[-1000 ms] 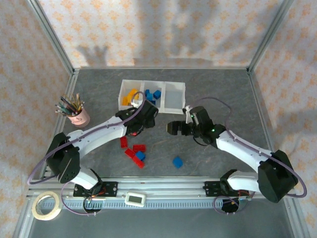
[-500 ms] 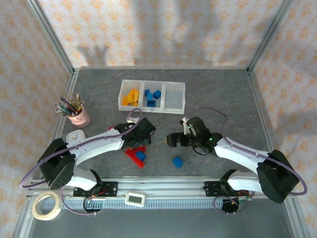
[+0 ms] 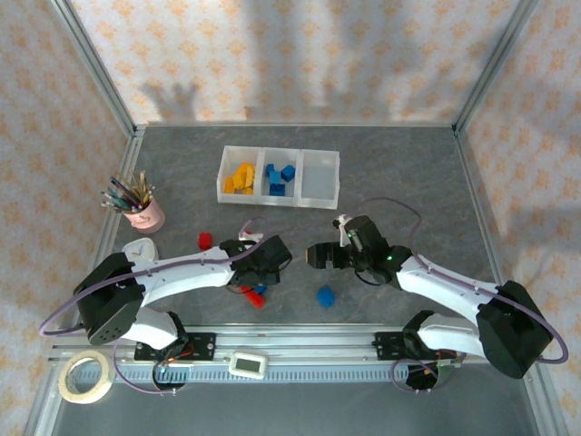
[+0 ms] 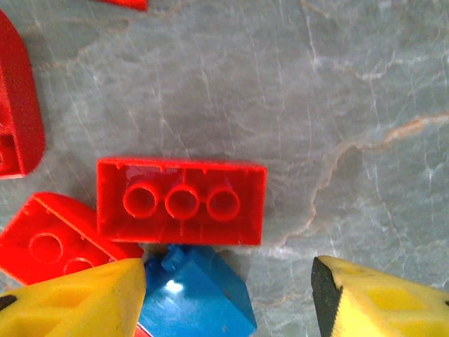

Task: Sort the legos into containers by color
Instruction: Touch the lego at the bottom-center of the table, then move the lego to the bottom-center of the table.

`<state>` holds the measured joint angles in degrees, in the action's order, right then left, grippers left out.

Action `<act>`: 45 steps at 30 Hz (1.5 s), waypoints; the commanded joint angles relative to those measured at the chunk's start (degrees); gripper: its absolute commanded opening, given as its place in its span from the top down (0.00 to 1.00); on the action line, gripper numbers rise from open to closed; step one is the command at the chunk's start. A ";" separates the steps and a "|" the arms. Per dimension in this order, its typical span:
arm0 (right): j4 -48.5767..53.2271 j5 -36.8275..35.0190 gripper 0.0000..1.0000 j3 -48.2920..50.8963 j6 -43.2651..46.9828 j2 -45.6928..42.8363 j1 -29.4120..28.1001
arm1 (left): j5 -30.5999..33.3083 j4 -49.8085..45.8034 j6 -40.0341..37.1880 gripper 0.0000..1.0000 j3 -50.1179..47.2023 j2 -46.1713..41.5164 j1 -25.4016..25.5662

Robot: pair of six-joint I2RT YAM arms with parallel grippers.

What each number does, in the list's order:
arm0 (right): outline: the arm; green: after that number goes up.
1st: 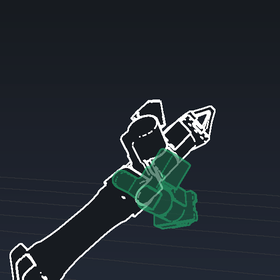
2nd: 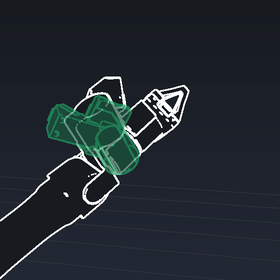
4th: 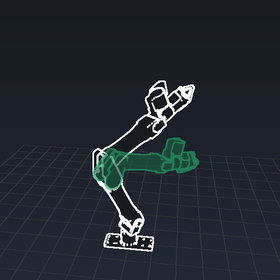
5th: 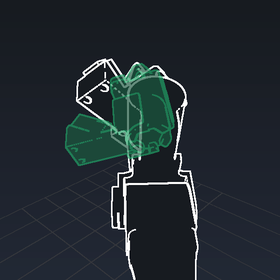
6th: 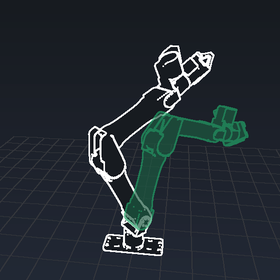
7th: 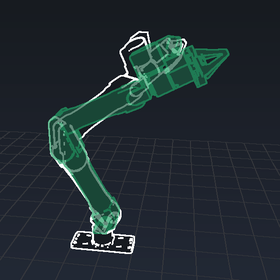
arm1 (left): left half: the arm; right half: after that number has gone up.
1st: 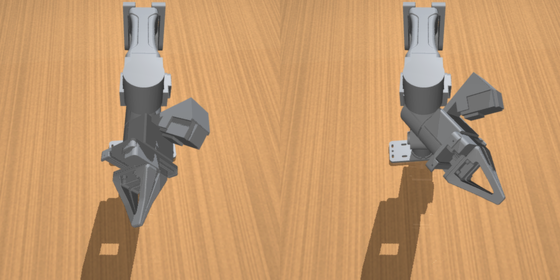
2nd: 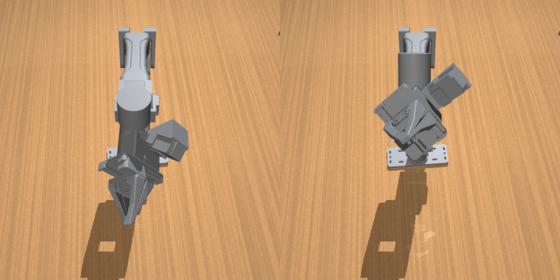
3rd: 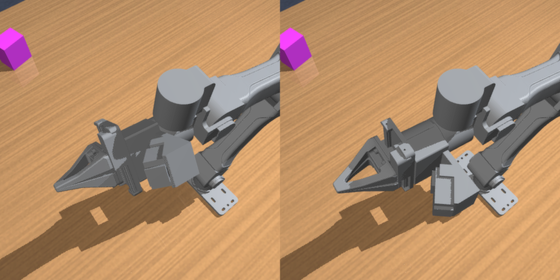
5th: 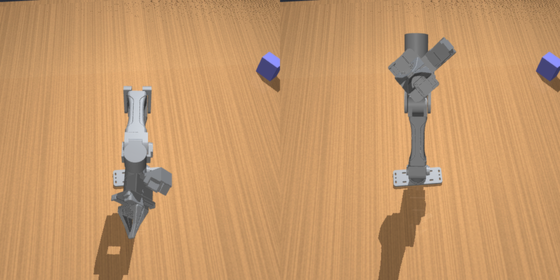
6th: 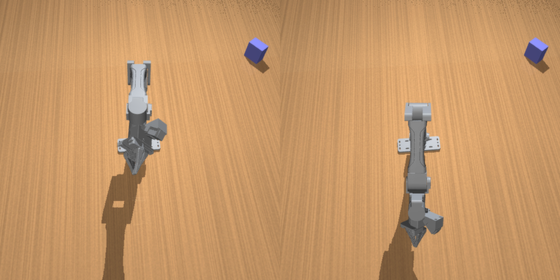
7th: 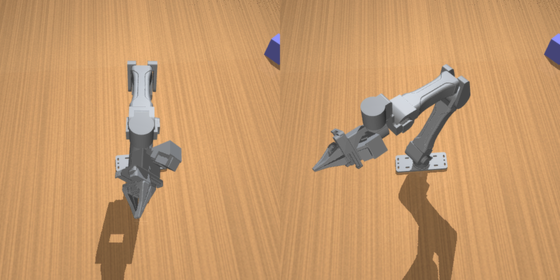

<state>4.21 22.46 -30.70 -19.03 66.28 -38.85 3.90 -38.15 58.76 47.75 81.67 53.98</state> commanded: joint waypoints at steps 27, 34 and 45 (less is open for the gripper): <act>-0.42 -3.66 0.00 0.55 0.77 -0.30 -0.27 | 3.63 -2.85 -2.37 0.28 2.00 4.56 -1.30; -0.67 -3.72 0.00 0.50 0.66 -0.01 -0.26 | -1.12 -1.32 -2.16 0.27 0.70 4.73 0.77; -0.60 -3.78 0.00 0.60 0.68 0.09 -0.28 | -1.87 -1.90 -2.37 0.27 5.09 7.34 4.44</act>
<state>4.14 20.36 -30.33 -18.79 66.39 -38.85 1.87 -39.44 56.93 50.94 88.33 57.84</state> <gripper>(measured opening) 0.997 0.729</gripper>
